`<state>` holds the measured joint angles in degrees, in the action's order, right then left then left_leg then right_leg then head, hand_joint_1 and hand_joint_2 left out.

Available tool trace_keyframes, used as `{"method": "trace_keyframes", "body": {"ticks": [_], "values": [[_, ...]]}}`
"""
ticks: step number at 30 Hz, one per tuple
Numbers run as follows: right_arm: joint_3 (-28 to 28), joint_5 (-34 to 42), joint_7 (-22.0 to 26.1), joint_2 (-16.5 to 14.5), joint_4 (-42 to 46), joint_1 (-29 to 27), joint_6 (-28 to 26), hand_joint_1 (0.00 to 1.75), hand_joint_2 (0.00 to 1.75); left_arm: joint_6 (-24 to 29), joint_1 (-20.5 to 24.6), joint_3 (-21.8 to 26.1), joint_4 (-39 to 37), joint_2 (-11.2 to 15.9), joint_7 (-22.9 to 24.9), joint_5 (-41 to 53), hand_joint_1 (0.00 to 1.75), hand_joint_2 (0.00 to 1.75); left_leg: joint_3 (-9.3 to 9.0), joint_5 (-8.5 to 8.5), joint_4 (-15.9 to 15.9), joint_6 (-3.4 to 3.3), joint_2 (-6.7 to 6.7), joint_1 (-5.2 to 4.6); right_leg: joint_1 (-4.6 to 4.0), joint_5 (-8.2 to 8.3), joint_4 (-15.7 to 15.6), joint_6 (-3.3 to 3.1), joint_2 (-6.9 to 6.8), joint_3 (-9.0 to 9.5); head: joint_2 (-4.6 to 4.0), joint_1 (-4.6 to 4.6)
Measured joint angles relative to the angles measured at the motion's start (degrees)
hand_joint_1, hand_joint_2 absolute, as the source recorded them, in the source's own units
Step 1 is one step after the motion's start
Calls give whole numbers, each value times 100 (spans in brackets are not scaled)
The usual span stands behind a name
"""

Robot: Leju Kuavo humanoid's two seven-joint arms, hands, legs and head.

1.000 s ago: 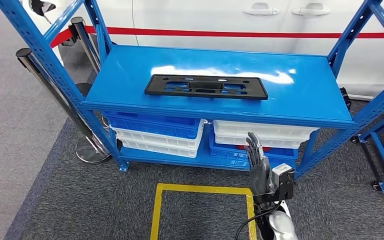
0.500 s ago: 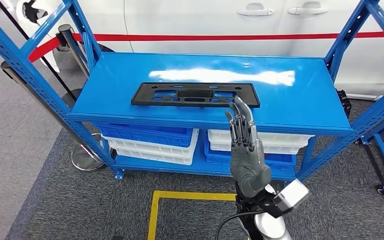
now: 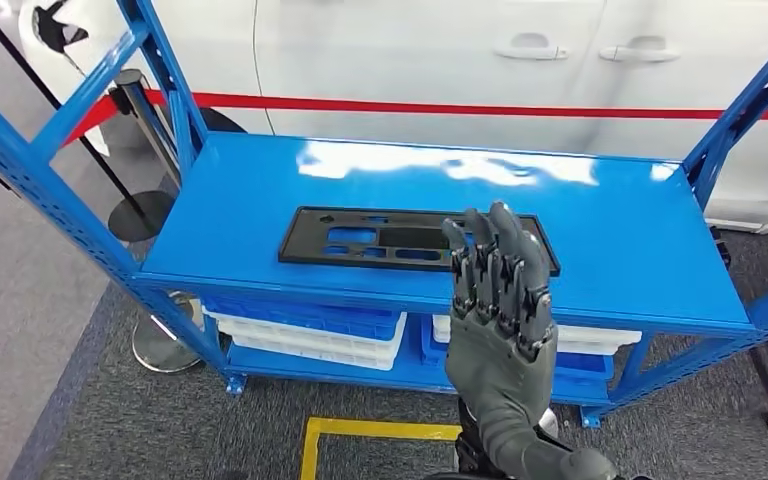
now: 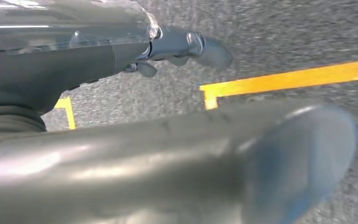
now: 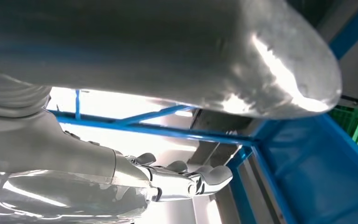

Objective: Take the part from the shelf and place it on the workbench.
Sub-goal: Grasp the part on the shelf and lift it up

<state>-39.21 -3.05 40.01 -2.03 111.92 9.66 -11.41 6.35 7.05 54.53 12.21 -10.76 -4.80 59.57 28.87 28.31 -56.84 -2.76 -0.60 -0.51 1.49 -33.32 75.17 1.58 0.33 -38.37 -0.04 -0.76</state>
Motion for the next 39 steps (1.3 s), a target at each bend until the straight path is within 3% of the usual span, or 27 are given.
{"method": "trace_keyframes", "body": {"ticks": [2, 3, 4, 6, 7, 8, 10, 12, 13, 15, 16, 17, 18, 20, 22, 24, 27, 30, 31, 32, 33, 36, 37, 39], "values": [[-45, 9, 10, 20, 25, 0, -1, 0, 0, 20, -6, 15, -2, -12, -1, -1, 0, 0, -259, 171, 16, 14, -30, 0, -23, -359, -69, -15, 0, -356, 0, 1], [-61, 12, 15, 26, 36, 0, 0, 0, 0, 32, -9, 21, -4, -19, -1, -2, 0, 0, -397, 272, 18, 23, -48, 0, -39, -355, -265, -34, 0, -445, 0, 3], [-73, 16, 19, 32, 45, 0, 1, 0, 0, 43, -12, 26, -8, -27, -1, -3, 0, 0, -519, 378, 20, 31, -59, -1, -63, -98, -557, -68, 0, -486, 0, 4], [-88, 29, 21, 49, 55, -6, 7, 0, 0, 53, -18, 48, -32, -52, -2, -7, 0, 0, -707, 596, -8, 62, -81, -14, -126, 858, -1149, -143, 17, -531, 0, 2], [-95, 34, 22, 57, 63, -7, 12, 0, 0, 56, -18, 57, -43, -63, -2, -9, 0, 0, -749, 693, -12, 97, -86, -20, -152, 1245, -1304, -182, 36, -548, 0, -3], [-105, 37, 24, 62, 74, -5, 18, 0, 0, 59, -15, 66, -51, -69, -5, -10, 0, 0, -788, 745, -28, 135, -89, -19, -169, 1431, -1366, -216, 57, -558, 0, -6], [-125, 34, 27, 63, 108, 14, 26, 0, 0, 67, -1, 69, -51, -66, -15, -9, 0, 0, -755, 678, -167, 206, -78, -10, -161, 1375, -1391, -278, 77, -474, 0, -8], [-145, 27, 30, 61, 125, 26, 26, 0, 0, 68, 16, 70, -51, -64, -34, -8, 0, 0, -530, 555, -628, 271, -49, 6, -129, 1296, -1509, -329, 68, -306, 0, -20], [-155, 18, 30, 61, 125, 24, 25, 0, 0, 67, 21, 70, -52, -64, -47, -8, 0, 0, -337, 611, -930, 307, -32, 26, -115, 1258, -1559, -342, 62, -220, 0, -27], [-164, -7, 30, 61, 118, 12, 10, 0, 0, 65, 24, 73, -52, -65, -72, -11, 0, 0, 79, 944, -1417, 376, -14, 72, -100, 1166, -1608, -346, 58, -81, 0, -34], [-164, -26, 30, 61, 109, -1, -23, 0, 0, 65, 20, 79, -52, -64, -79, -15, 0, 0, 238, 1107, -1512, 402, -7, 95, -93, 1116, -1614, -339, 61, -19, 0, -36], [-163, -47, 30, 61, 95, -16, -68, 0, 0, 65, 17, 87, -52, -64, -87, -18, 0, 0, 338, 1153, -1471, 426, 0, 114, -84, 1066, -1614, -328, 64, 44, 0, -36], [-162, -74, 30, 61, 72, -35, -120, 0, 0, 66, 14, 97, -52, -63, -102, -20, 0, 0, 379, 1026, -1289, 444, 7, 132, -74, 1017, -1613, -315, 68, 113, 0, -37], [-160, -124, 29, 61, 5, -61, -187, 0, 0, 76, 6, 114, -56, -64, -140, -16, 0, 0, 334, 390, -658, 454, 18, 158, -57, 936, -1610, -276, 69, 236, 0, -35], [-156, -163, 28, 62, -75, -82, -204, 0, 87, 84, 4, 127, -66, -66, -162, -9, 0, 0, 302, -5, -224, 400, 30, 143, -55, 894, -1603, -219, 71, 282, 0, -35], [-152, -247, 27, 62, -170, -104, -246, 0, 175, 83, 3, 139, -72, -64, -157, 5, 0, 0, 318, -53, -167, 304, 33, 106, -55, 883, -1609, -146, 71, 285, 0, -37], [-139, -433, -18, 61, -373, -95, -338, 0, 175, 81, 4, 144, -72, -71, -152, 35, 0, 0, 277, -175, -88, 162, 35, 127, -53, 742, -1466, -56, 48, 231, 0, -34], [-118, -623, -176, 61, -601, -44, -404, 0, 175, 85, 16, 148, -72, -78, -162, 31, 0, 0, 263, -194, -56, 83, 45, 102, -57, 230, -507, -39, 25, -210, 0, -31], [-114, -743, -235, 61, -679, -37, -458, 0, 175, 93, 12, 150, -72, -78, -172, 20, 0, 0, 262, -188, -59, 71, 45, 88, -58, 136, -214, -38, 23, -349, 0, -31], [-111, -905, -297, 61, -758, -29, -533, 0, 175, 106, 4, 154, -72, -78, -183, 8, 0, 0, 259, -182, -62, 64, 43, 75, -58, 146, -95, -43, 22, -408, 0, -32], [-110, -1089, -354, 61, -836, -16, -617, 0, 175, 119, -5, 157, -72, -78, -196, -3, 0, 0, 253, -173, -67, 59, 38, 65, -59, 258, -189, -55, 19, -361, 0, -32], [-113, -1516, -463, 61, -1033, 55, -799, 0, 175, 148, -27, 178, -72, -85, -239, -14, 0, 0, 240, -125, -108, 88, 21, 35, -87, 736, -1220, -133, 0, 153, 0, -32], [-114, -1568, -474, 61, -1079, 72, -819, 0, 175, 151, -33, 188, -72, -88, -250, -15, 0, 0, 246, -110, -121, 112, 18, 26, -102, 794, -1460, -153, -5, 270, 0, -34], [-115, -1624, -481, 61, -1147, 91, -845, 0, 175, 154, -47, 204, -72, -91, -258, -17, 0, 0, 257, -90, -127, 168, 19, 14, -122, 784, -1596, -173, 0, 328, 0, -37]]}}
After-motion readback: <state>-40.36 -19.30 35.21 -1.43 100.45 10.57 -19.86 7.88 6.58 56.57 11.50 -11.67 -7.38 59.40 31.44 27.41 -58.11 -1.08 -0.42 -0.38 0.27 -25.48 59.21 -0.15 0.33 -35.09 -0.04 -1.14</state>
